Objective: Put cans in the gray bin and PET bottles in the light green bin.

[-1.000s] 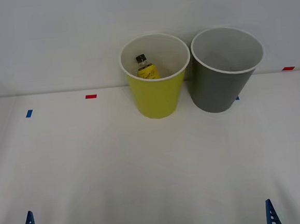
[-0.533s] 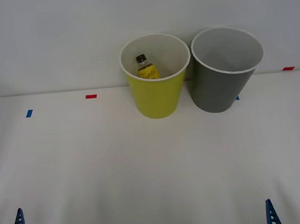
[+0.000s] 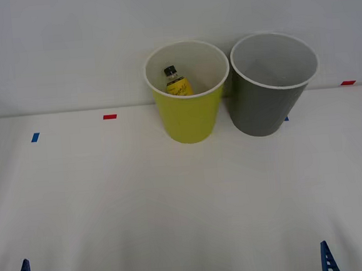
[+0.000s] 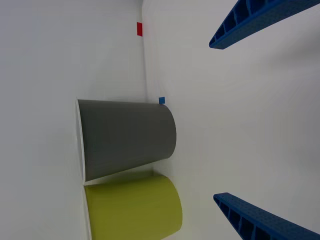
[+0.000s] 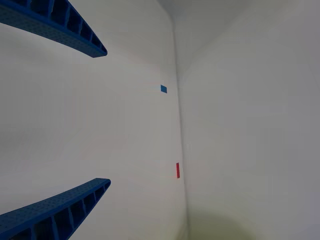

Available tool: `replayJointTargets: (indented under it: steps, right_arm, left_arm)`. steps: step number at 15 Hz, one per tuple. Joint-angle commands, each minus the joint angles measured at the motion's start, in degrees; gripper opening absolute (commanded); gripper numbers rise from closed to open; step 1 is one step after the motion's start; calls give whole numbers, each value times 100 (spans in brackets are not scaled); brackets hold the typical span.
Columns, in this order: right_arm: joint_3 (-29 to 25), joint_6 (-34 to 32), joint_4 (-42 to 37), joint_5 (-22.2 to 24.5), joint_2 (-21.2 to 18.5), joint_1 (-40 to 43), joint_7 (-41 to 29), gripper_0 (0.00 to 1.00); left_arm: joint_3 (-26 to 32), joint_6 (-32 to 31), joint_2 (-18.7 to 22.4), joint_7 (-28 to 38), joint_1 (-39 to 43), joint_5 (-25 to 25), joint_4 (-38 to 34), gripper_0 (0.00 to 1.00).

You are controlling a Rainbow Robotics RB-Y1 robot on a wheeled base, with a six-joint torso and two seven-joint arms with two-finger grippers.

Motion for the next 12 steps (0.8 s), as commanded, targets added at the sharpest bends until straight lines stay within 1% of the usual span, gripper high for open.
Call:
replayJointTargets:
  steps: [1,12]
  right_arm:
    - [0,0,0,0,0,0,0,100]
    - [0,0,0,0,0,0,0,100]
  left_arm:
    - [1,-50,38,80,6,-147,1,82]
    - [1,-59,47,80,6,-173,1,82]
